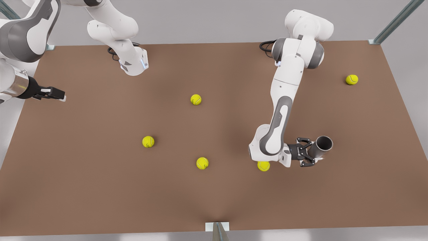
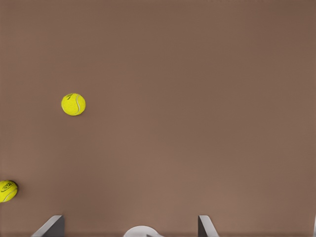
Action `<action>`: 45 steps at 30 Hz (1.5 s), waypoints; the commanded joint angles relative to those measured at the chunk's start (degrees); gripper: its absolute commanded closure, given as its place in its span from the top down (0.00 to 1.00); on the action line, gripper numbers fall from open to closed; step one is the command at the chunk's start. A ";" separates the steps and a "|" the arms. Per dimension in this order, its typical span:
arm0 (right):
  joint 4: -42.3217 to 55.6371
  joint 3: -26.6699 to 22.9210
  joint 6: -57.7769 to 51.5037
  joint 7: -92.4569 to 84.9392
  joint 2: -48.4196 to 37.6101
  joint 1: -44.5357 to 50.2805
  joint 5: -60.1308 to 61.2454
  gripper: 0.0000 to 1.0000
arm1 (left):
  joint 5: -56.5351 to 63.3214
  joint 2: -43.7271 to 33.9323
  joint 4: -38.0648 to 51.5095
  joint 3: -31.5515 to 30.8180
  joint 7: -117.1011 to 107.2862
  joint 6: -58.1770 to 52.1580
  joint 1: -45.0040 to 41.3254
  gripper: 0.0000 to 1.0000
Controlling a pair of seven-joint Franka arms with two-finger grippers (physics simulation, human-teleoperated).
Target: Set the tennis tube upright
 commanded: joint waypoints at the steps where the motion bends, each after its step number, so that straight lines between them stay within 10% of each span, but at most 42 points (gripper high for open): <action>1: 0.02 -0.03 0.02 -0.42 0.00 0.08 0.03 1.00 | -3.12 0.40 0.05 -0.09 -21.81 4.12 0.05 0.56; 45: 0.73 -0.03 0.28 -0.42 1.41 0.88 0.11 1.00 | -1.81 -0.30 -3.11 -3.60 16.69 -0.80 -1.44 0.59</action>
